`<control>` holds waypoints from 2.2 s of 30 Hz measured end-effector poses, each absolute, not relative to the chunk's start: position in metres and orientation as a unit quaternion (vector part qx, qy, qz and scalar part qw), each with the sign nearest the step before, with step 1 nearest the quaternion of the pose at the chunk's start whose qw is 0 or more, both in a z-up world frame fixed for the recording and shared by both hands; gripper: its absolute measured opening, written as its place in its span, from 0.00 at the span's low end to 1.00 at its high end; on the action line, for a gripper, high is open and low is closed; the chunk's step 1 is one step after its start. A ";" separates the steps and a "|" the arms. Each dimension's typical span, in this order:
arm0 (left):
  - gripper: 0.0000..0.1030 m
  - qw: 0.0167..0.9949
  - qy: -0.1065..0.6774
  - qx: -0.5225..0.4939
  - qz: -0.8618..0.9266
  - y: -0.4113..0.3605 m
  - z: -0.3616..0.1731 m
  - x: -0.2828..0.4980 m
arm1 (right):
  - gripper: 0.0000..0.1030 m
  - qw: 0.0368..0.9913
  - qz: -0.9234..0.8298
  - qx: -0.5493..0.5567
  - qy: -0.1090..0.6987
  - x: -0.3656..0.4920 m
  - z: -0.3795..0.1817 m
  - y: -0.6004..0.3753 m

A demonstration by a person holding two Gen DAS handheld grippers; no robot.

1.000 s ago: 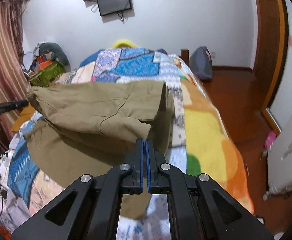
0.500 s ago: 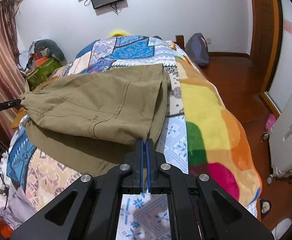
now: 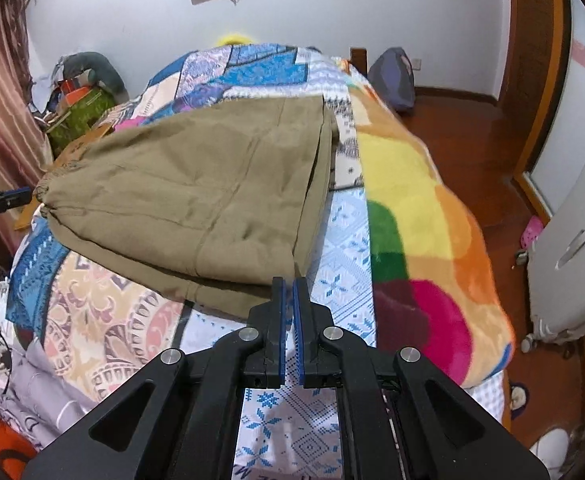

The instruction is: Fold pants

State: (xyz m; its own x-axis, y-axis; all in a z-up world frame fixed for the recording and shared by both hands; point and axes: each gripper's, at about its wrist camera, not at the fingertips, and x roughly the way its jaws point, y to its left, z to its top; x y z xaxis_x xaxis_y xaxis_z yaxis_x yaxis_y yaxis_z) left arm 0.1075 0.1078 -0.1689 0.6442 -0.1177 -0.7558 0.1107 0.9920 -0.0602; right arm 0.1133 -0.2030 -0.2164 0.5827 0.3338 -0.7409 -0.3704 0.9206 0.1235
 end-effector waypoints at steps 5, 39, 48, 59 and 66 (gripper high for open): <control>0.43 0.909 0.404 0.044 -0.092 0.071 -0.157 0.110 | 0.32 0.898 0.223 -0.041 0.378 0.109 -0.191 -0.183; 0.26 0.853 0.461 0.126 -0.211 -0.001 -0.200 0.153 | 0.33 0.852 0.350 -0.160 0.354 0.127 -0.229 -0.037; 0.26 0.863 0.438 0.174 -0.182 -0.014 -0.208 0.143 | 0.09 0.856 0.366 -0.122 0.345 0.127 -0.214 -0.042; 0.14 0.873 0.428 0.154 -0.176 -0.013 -0.198 0.127 | 0.07 0.854 0.376 -0.108 0.343 0.113 -0.202 -0.049; 0.14 0.862 0.455 0.143 -0.173 -0.015 -0.215 0.120 | 0.13 0.840 0.377 -0.112 0.374 0.109 -0.221 -0.047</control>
State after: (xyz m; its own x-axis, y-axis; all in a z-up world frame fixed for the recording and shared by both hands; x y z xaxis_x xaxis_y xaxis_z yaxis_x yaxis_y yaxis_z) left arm 0.1198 -0.0150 -0.2147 0.5266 -0.1684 -0.8333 0.4290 0.8989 0.0894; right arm 0.1092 -0.0472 -0.2205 0.4359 0.5488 -0.7133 -0.7170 0.6908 0.0934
